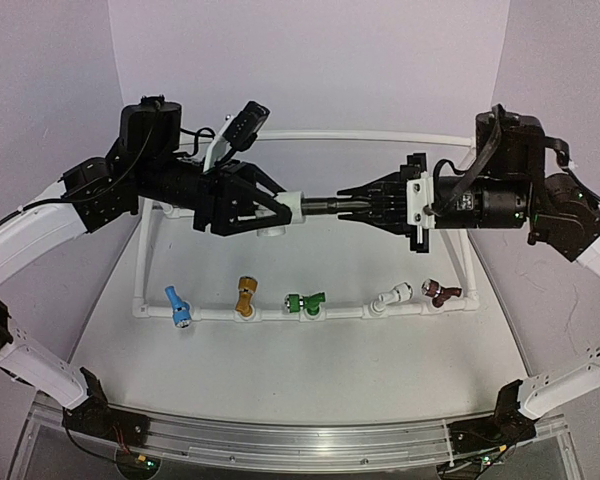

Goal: Install the water faucets

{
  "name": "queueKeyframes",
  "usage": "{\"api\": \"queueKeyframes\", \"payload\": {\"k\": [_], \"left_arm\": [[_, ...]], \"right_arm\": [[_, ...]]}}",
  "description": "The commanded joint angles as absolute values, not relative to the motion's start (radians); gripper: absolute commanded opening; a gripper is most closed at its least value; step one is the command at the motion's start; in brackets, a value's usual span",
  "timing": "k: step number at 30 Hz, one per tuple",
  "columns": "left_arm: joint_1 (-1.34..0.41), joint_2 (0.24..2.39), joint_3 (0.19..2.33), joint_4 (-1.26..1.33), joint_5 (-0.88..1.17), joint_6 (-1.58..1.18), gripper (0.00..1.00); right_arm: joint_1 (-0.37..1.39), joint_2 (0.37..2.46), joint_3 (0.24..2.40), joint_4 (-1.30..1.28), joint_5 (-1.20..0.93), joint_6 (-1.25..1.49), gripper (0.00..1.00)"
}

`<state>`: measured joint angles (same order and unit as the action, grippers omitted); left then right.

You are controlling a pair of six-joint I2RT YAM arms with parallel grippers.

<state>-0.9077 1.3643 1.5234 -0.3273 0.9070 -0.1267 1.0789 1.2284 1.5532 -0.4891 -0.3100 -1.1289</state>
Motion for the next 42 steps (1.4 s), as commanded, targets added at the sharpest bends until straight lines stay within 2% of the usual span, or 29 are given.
{"api": "queueKeyframes", "payload": {"k": [1,7,11,18,24,31,35,42], "left_arm": [[-0.909,1.359,1.517,-0.281,0.946,-0.098,0.44],[-0.910,1.367,1.526,-0.312,0.949,-0.080,0.65],[-0.910,1.379,1.535,-0.333,0.954,-0.077,0.63],[-0.911,1.393,1.551,-0.351,0.957,-0.073,0.52],[-0.912,1.372,1.539,-0.342,0.951,-0.041,0.29],[-0.936,1.282,1.454,-0.262,0.779,0.108,0.05],[-0.948,1.202,1.375,-0.189,0.627,0.261,0.00],[-0.961,1.127,1.315,-0.178,0.451,0.465,0.00]], "right_arm": [[1.084,1.233,1.614,-0.427,-0.325,-1.059,0.00],[1.084,1.230,1.609,-0.428,-0.324,-1.055,0.00],[1.084,1.232,1.614,-0.428,-0.328,-1.054,0.00],[1.084,1.236,1.619,-0.428,-0.341,-1.046,0.00],[1.084,1.240,1.620,-0.428,-0.341,-0.985,0.00],[1.084,1.257,1.609,-0.430,-0.364,-0.621,0.00],[1.056,1.269,1.611,-0.428,-0.412,-0.380,0.00],[0.944,1.354,1.662,-0.438,-0.738,0.055,0.00]]}}
